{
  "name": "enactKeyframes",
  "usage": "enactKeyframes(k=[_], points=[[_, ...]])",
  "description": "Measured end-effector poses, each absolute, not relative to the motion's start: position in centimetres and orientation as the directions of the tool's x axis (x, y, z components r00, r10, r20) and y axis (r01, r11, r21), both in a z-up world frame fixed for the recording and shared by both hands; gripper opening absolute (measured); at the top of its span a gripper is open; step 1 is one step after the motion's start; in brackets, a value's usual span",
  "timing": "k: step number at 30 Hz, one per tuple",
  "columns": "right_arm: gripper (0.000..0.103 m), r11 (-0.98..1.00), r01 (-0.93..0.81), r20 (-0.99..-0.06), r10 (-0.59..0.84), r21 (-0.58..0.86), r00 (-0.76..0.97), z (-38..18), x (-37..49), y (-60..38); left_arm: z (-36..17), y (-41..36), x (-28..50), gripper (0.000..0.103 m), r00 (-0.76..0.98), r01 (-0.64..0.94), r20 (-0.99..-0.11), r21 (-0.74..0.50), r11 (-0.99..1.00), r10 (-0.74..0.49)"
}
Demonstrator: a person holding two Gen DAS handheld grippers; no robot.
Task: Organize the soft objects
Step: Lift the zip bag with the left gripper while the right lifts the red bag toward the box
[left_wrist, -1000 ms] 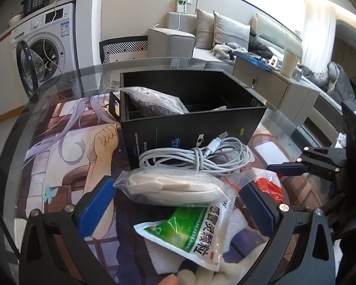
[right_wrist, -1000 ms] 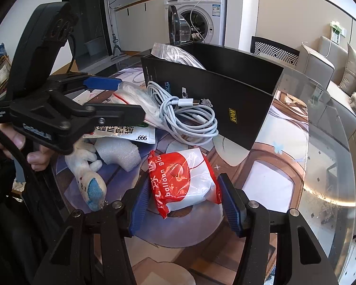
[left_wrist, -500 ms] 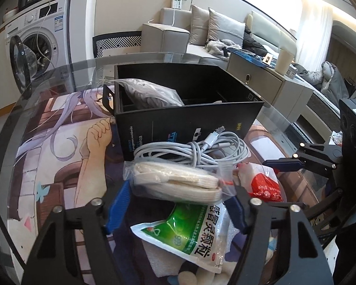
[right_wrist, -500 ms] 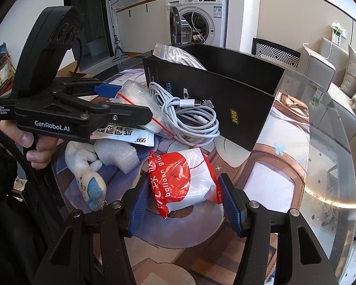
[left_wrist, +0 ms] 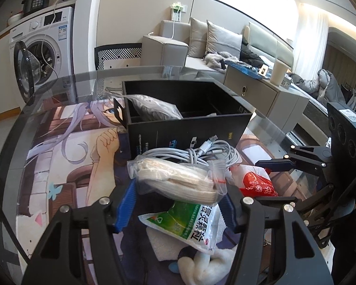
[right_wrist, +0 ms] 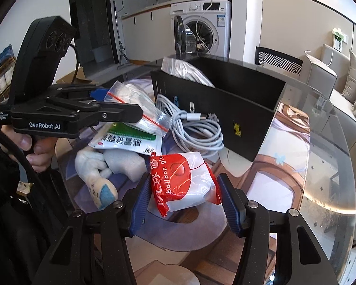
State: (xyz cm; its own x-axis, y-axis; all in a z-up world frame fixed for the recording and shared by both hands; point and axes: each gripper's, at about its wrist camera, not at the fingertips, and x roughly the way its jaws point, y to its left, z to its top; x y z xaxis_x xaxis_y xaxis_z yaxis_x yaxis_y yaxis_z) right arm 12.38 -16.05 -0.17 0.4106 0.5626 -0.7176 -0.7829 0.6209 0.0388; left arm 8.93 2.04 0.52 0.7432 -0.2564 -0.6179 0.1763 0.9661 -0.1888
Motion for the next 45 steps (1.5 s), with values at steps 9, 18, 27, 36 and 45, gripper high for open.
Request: enactKeyframes(k=[9, 18, 27, 36, 45], points=[[0.057, 0.612, -0.791, -0.674, 0.596, 0.029, 0.437, 1.5, 11.7, -16.4, 2.6, 2.9, 8.0, 0.061, 0.787, 0.175, -0.565, -0.181, 0.968, -0.248], [0.056, 0.612, -0.791, -0.632, 0.615, 0.005, 0.472, 3.3, 10.8, -16.9, 3.6, 3.4, 7.4, 0.061, 0.808, 0.178, -0.533, -0.188, 0.966, -0.253], [0.056, 0.660, -0.751, -0.564, 0.612, -0.022, 0.555, 5.3, 10.2, -17.0, 5.1, 3.7, 7.7, 0.061, 0.835, 0.175, -0.492, -0.185, 0.967, -0.245], [0.056, 0.721, -0.692, -0.520, 0.579, -0.033, 0.628, 6.3, 11.6, -16.2, 6.1, 4.2, 9.9, 0.061, 0.859, 0.154, -0.461, -0.182, 0.971, -0.223], [0.056, 0.765, -0.643, -0.498, 0.546, -0.031, 0.673, 7.0, 13.8, -15.1, 6.1, 4.3, 11.5, 0.061, 0.870, 0.163, -0.428, -0.216, 0.963, -0.244]])
